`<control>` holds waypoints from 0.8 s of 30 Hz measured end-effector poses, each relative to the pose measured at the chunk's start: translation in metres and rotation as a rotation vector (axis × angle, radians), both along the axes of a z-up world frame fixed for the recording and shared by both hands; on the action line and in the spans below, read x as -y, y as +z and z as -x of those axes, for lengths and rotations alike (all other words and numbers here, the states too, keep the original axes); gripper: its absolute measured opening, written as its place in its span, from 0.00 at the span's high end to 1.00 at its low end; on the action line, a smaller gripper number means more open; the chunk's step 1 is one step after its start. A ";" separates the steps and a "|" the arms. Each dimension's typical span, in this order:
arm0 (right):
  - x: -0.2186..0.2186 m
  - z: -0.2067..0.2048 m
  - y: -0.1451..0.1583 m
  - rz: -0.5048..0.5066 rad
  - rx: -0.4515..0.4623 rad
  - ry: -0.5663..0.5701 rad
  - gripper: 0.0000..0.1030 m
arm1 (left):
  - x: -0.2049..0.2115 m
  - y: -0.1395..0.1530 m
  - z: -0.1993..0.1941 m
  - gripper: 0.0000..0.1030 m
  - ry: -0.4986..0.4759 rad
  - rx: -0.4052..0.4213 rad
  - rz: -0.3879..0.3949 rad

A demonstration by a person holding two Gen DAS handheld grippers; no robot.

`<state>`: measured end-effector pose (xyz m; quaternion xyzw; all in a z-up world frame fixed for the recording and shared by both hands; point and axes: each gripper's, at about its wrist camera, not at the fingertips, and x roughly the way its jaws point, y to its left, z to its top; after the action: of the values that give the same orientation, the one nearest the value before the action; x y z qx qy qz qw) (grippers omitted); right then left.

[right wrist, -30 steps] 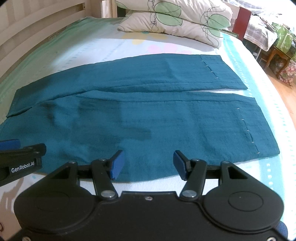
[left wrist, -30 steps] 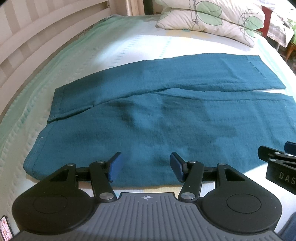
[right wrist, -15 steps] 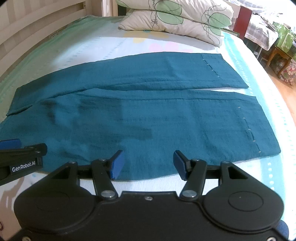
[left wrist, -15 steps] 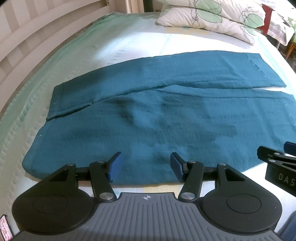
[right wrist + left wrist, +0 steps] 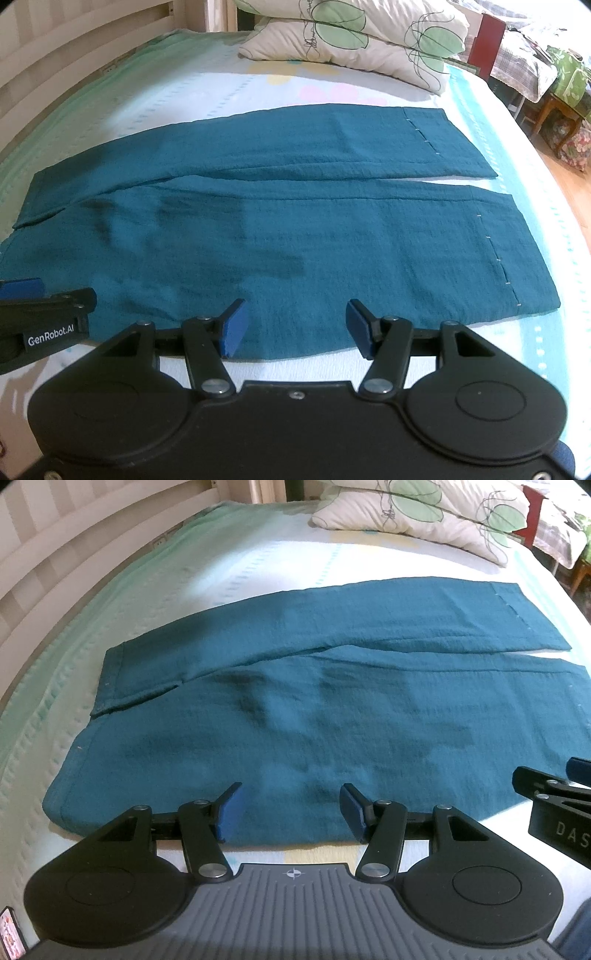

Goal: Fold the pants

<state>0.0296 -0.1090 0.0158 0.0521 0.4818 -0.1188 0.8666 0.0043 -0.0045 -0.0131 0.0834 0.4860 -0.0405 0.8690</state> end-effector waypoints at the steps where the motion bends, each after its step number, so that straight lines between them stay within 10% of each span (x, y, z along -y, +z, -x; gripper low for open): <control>1: 0.000 0.000 0.000 0.000 -0.001 0.000 0.39 | 0.000 0.000 0.000 0.46 0.000 0.000 -0.001; 24: -0.002 -0.003 -0.003 0.007 -0.008 0.015 0.39 | -0.002 -0.004 -0.003 0.46 0.005 -0.037 0.004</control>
<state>0.0321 -0.1074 0.0126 0.0449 0.4851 -0.1144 0.8658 0.0076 -0.0027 -0.0173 0.0797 0.5020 -0.0406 0.8602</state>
